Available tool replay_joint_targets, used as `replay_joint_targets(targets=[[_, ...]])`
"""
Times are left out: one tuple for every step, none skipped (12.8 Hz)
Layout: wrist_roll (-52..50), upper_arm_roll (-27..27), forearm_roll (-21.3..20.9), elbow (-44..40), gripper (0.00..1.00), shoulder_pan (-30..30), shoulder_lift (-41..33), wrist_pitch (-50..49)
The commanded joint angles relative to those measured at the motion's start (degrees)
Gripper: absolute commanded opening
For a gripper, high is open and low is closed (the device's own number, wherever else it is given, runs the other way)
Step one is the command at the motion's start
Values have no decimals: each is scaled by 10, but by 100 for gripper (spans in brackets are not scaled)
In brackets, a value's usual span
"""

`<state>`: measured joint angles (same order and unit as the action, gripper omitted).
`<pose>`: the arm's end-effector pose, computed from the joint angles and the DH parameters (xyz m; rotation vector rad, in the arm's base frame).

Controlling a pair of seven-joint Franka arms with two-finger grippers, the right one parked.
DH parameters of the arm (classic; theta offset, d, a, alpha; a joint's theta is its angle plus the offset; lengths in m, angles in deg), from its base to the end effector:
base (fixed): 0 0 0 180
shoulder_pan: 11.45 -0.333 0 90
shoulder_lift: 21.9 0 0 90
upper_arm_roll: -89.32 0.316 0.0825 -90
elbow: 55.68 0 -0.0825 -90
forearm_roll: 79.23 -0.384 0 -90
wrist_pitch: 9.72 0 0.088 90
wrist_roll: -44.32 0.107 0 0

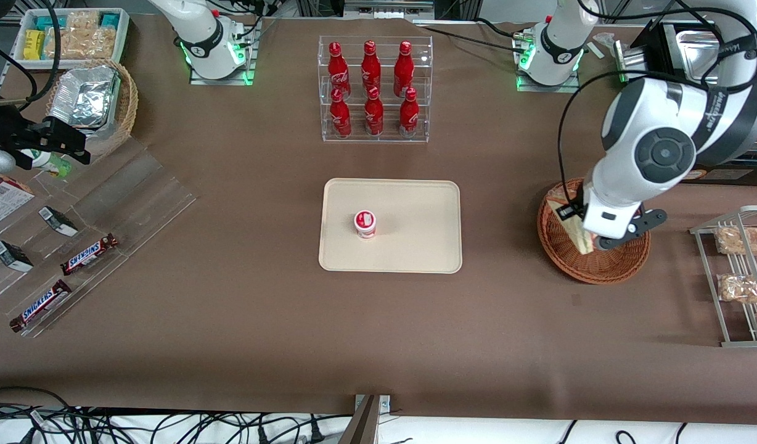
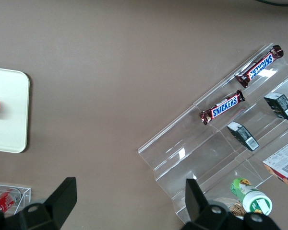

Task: Place sandwich from basket to tray
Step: 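Carry the held sandwich over to the cream tray beside the yogurt cup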

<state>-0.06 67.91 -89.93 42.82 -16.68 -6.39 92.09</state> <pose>0.5953 -0.1389 0.4217 -2.8989 -0.6469 0.1869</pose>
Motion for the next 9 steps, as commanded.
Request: replay_joint_targets(targets=[[21, -27, -6, -33, 41, 20, 22, -22], [25, -27, -5, -33, 41, 39, 27, -19], [20, -27, -5, -33, 41, 55, 41, 0], [16, -27, -5, -32, 41, 79, 51, 28], [11, -27, -5, -32, 41, 96, 63, 42], [0, -27, -6, -32, 40, 112, 69, 49], [-4, -27, -9, -32, 40, 131, 72, 57], [-4, -27, -12, -31, 40, 143, 74, 60], [-4, -26, -12, -31, 40, 156, 84, 66]])
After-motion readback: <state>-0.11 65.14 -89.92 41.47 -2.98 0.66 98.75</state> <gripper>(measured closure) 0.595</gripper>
